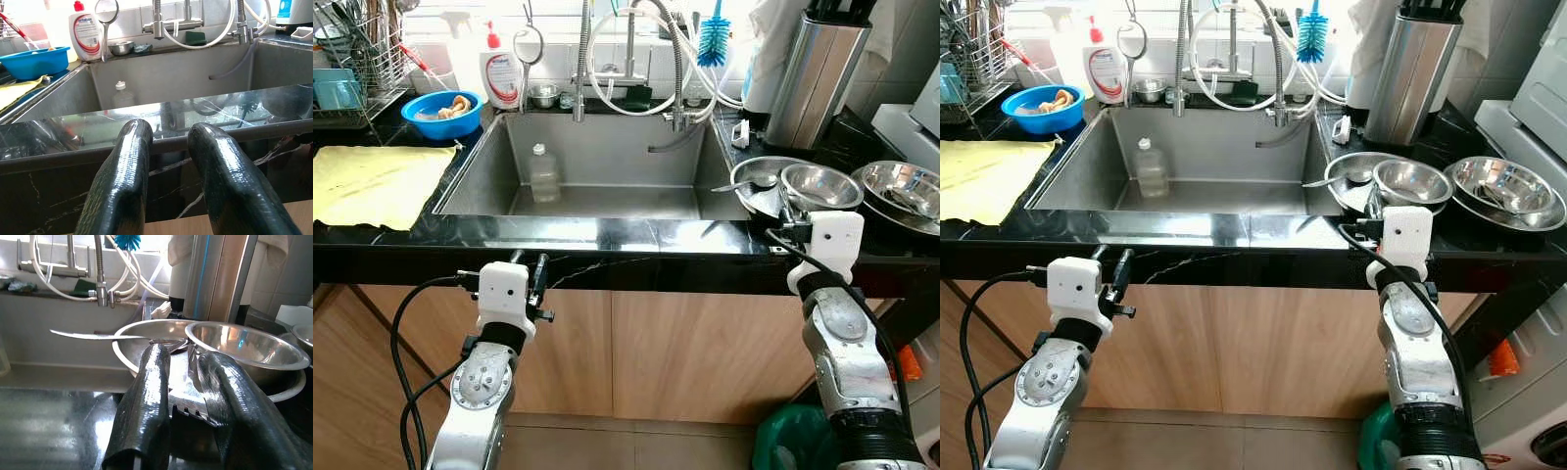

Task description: Kitchen organization

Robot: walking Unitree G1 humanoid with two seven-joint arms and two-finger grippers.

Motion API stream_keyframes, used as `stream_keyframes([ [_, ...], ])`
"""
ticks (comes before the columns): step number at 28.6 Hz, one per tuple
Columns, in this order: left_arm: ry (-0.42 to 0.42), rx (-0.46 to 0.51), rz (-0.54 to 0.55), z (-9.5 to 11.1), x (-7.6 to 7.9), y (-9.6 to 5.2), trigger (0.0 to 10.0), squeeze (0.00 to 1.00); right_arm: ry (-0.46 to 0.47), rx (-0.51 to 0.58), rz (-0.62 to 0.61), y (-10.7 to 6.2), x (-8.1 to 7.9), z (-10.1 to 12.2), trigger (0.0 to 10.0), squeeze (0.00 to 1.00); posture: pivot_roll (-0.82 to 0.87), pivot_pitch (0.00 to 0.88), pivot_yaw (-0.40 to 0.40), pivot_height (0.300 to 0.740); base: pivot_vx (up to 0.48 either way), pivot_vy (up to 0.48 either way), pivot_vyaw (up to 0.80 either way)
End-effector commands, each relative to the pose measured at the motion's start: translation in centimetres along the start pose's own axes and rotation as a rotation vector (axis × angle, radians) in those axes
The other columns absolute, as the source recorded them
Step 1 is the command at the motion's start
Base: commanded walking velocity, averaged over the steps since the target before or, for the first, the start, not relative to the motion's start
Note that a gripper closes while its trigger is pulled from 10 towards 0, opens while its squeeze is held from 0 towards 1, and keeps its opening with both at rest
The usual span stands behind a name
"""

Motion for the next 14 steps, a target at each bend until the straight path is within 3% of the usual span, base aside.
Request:
stream_keyframes([
  [1,0.003,0.006,0.004,0.3,-0.1,0.1,10.0,0.00,0.014,0.040,-0.021,0.4,0.5,1.3,10.0,0.00,-0.07,0.000,-0.002,0.740,0.000,0.000,0.00],
  [8,0.001,0.005,0.003,0.3,-0.1,0.2,10.0,0.00,0.016,0.025,-0.028,0.5,0.6,1.0,10.0,0.00,-0.07,0.000,-0.001,0.740,0.000,0.000,0.00],
  [14,-0.001,-0.002,0.000,0.1,0.0,0.1,10.0,0.00,-0.008,-0.067,-0.017,0.3,0.4,-1.0,10.0,0.00,-0.07,0.000,-0.003,0.740,0.000,0.000,0.00],
])
Point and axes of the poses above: a point about 5 cm out from each wrist's last joint towards the gripper, its own y axis pointing out of the wrist towards the gripper, its own z axis along the axis of the wrist's last joint, x = y × z, the point moved 6 cm from there along y, pointing out of the wrist towards the gripper, and after that the axes turned 13 degrees about -y, right-handed, at the moved point
